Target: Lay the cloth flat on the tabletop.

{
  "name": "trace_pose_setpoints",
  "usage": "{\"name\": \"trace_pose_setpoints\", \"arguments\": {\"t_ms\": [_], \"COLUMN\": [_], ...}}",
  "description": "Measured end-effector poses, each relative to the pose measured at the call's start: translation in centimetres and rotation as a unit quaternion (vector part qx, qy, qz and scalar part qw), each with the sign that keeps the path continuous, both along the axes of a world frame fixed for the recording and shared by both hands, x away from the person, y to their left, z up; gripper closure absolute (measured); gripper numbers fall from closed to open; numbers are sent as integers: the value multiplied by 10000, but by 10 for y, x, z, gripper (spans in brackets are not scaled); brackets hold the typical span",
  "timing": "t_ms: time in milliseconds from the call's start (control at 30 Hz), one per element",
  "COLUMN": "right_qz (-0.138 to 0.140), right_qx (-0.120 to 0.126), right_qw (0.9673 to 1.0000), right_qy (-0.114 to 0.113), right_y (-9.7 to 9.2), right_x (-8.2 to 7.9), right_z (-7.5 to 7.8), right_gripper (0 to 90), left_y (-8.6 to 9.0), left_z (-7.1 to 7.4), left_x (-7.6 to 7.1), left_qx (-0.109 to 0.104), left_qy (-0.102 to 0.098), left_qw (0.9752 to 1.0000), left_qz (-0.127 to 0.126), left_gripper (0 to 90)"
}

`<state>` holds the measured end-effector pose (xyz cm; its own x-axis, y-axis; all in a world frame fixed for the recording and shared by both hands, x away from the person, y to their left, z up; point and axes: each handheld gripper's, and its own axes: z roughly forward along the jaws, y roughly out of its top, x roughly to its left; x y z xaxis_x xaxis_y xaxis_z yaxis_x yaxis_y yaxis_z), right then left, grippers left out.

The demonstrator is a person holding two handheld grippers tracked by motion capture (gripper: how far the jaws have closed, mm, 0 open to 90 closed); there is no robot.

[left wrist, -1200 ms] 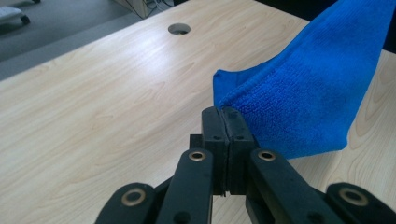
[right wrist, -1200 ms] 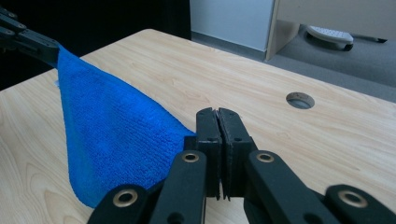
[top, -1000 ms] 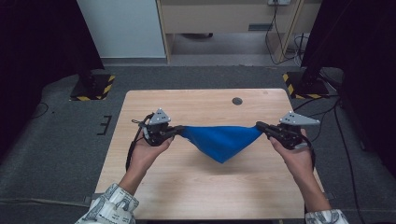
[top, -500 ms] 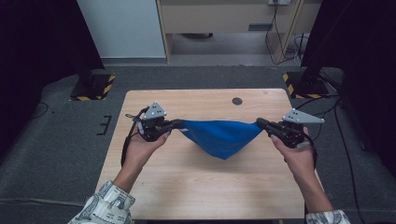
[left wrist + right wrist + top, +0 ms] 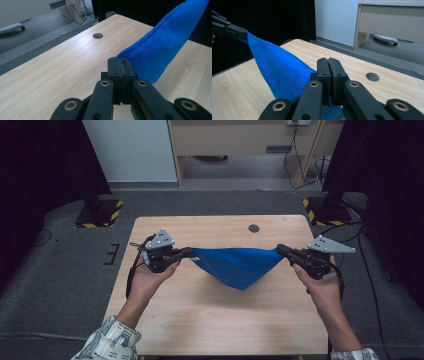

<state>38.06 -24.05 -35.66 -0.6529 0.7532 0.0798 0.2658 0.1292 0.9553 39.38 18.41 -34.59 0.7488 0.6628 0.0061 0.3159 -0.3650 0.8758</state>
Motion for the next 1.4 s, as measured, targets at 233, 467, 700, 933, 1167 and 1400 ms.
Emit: {"name": "trace_pose_setpoints", "arguments": {"t_ms": [233, 467, 700, 933, 1167, 1400], "right_qz": [8, -2, 76, 182, 197, -145], "right_qx": [61, 72, 115, 193, 133, -153], "right_qw": [9999, 9997, 9991, 9977, 9965, 9990], "right_qy": [-146, -251, -405, -621, -798, -392], "right_y": [0, -2, -1, -1, 2, 5], "right_x": [-14, -27, -48, -79, -114, -74], "right_z": [13, 22, 30, 44, 53, 23], "right_gripper": [879, 878, 877, 876, 869, 869], "left_y": [1, 4, 10, 18, 18, 2], "left_z": [14, 24, 37, 56, 64, 31], "left_x": [-12, -24, -46, -80, -95, -37], "left_qx": [-77, -100, -154, -195, -17, 268], "left_qy": [-146, -236, -400, -537, -541, -44], "left_qw": [9998, 9996, 9988, 9977, 9973, 9993], "left_qz": [-82, -150, -234, -369, -489, -270], "left_gripper": [891, 890, 890, 889, 888, 888]}}
